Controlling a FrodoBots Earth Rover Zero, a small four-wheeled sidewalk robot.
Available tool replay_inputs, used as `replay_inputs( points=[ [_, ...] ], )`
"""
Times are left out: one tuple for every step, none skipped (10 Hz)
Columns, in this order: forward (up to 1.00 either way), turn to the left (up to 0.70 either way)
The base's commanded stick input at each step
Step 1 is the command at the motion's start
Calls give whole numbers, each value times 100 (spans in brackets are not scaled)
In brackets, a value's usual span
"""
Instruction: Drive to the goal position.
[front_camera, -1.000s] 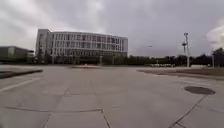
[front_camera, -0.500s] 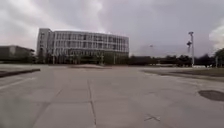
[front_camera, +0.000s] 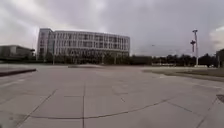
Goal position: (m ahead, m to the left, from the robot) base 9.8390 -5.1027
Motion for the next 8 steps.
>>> replay_inputs(
  points=[
    [100,0],
    [100,0],
    [100,0],
    [100,0],
    [100,0],
    [100,0],
    [100,0],
    [100,0]
  ],
)
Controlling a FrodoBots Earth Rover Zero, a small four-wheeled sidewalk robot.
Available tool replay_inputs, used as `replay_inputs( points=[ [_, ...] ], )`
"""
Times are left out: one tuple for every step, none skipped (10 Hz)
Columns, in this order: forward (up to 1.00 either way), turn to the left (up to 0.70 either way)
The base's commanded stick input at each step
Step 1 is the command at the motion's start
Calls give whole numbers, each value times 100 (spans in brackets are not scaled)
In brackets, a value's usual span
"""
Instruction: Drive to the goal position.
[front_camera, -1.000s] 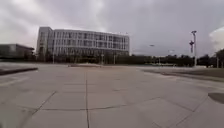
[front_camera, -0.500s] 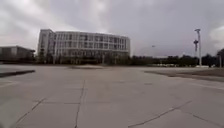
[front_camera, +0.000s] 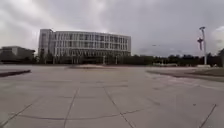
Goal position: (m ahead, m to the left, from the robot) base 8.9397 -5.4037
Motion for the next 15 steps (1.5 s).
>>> replay_inputs(
  points=[
    [100,0],
    [100,0],
    [100,0],
    [100,0],
    [100,0],
    [100,0],
    [100,0],
    [100,0],
    [100,0],
    [100,0],
    [100,0],
    [100,0],
    [100,0],
    [100,0],
    [100,0]
  ],
)
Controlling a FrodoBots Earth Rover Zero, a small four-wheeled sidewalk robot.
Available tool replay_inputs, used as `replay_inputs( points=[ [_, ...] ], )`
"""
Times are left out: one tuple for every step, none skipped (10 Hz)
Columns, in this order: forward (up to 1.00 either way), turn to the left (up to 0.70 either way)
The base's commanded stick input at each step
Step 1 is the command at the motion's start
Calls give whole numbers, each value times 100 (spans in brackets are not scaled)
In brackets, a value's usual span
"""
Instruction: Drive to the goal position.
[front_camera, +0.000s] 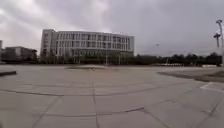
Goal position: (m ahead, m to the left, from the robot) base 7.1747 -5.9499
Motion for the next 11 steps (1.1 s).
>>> replay_inputs(
  points=[
    [100,0],
    [100,0],
    [100,0],
    [100,0],
    [100,0],
    [100,0],
    [100,0],
    [100,0],
    [100,0],
    [100,0],
    [100,0]
  ],
)
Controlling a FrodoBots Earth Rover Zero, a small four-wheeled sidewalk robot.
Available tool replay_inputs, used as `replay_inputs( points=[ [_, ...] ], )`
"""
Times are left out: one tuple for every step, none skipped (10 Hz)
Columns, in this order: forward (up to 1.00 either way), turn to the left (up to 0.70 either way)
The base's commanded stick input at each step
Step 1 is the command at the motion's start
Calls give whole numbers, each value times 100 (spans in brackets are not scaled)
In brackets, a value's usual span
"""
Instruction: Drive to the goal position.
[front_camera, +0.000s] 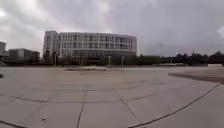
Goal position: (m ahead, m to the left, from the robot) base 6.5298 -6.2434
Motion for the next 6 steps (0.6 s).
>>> replay_inputs(
  points=[
    [100,0],
    [100,0],
    [100,0],
    [100,0],
    [100,0],
    [100,0]
  ],
)
